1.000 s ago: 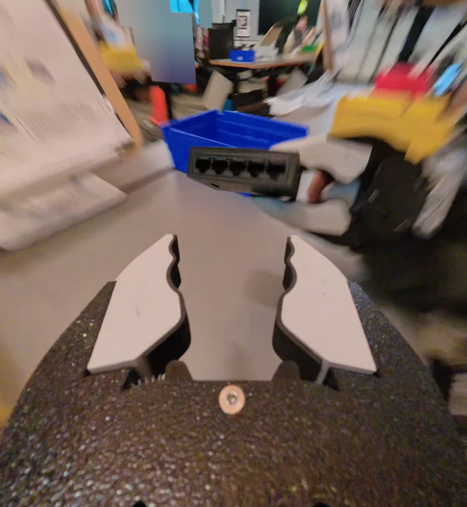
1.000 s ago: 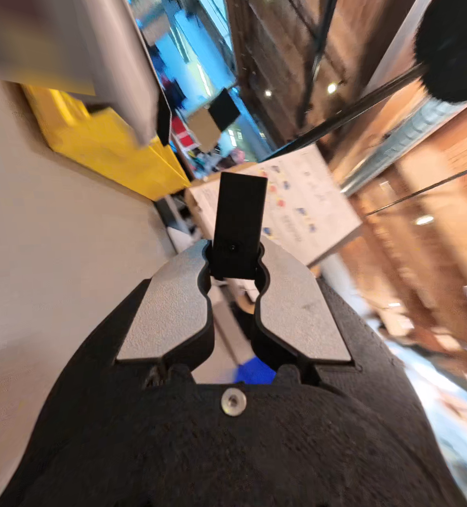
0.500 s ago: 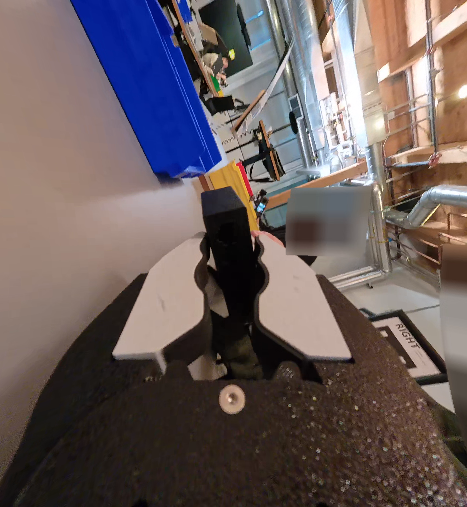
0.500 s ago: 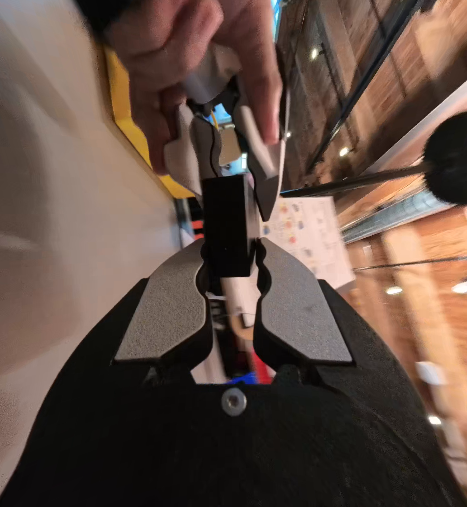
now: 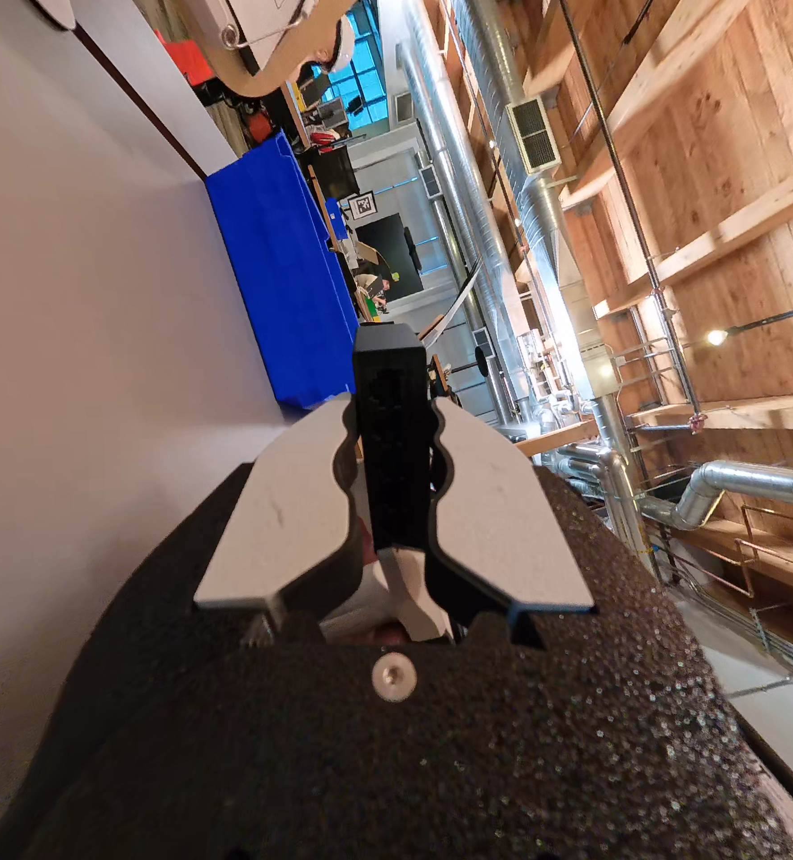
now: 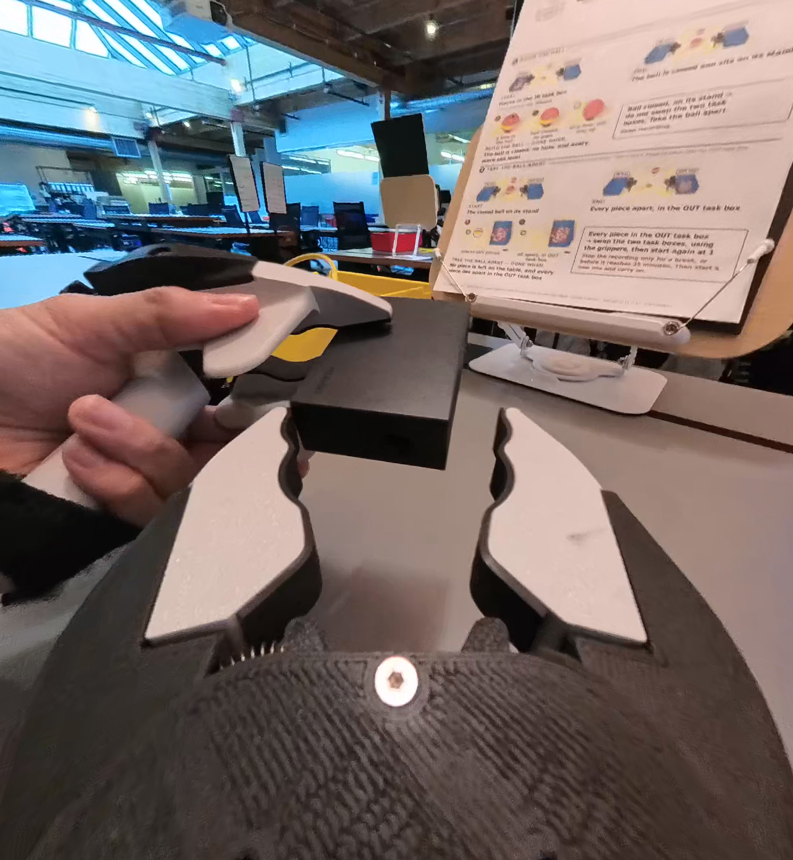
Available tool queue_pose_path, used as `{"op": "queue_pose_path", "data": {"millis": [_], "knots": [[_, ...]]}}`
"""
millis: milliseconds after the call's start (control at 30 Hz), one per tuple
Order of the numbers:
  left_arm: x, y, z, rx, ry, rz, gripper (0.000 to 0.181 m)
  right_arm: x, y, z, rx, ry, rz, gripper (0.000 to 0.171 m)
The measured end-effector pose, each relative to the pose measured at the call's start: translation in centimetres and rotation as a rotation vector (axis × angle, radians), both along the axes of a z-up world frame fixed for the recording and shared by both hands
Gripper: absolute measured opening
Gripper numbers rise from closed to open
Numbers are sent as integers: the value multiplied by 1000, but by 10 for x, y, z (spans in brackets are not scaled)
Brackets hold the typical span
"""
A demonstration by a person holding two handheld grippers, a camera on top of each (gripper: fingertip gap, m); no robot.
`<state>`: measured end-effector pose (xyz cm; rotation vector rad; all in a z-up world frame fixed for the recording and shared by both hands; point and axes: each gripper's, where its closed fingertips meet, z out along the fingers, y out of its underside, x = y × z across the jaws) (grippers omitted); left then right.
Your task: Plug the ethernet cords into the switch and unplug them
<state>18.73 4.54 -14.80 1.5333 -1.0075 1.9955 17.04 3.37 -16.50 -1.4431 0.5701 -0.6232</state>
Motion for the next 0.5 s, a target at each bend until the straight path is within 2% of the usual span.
{"op": "queue_pose_path", "data": {"millis": [167, 400, 500], "knots": [[-1, -5, -3, -4, 10, 5, 27, -4, 1, 1, -38, -99, 2, 64], [-8, -7, 3, 76, -72, -79, 29, -7, -4, 8, 5, -114, 52, 63], [-6, 0, 1, 167, -55, -102, 53, -7, -4, 8, 72, -70, 109, 63]]}}
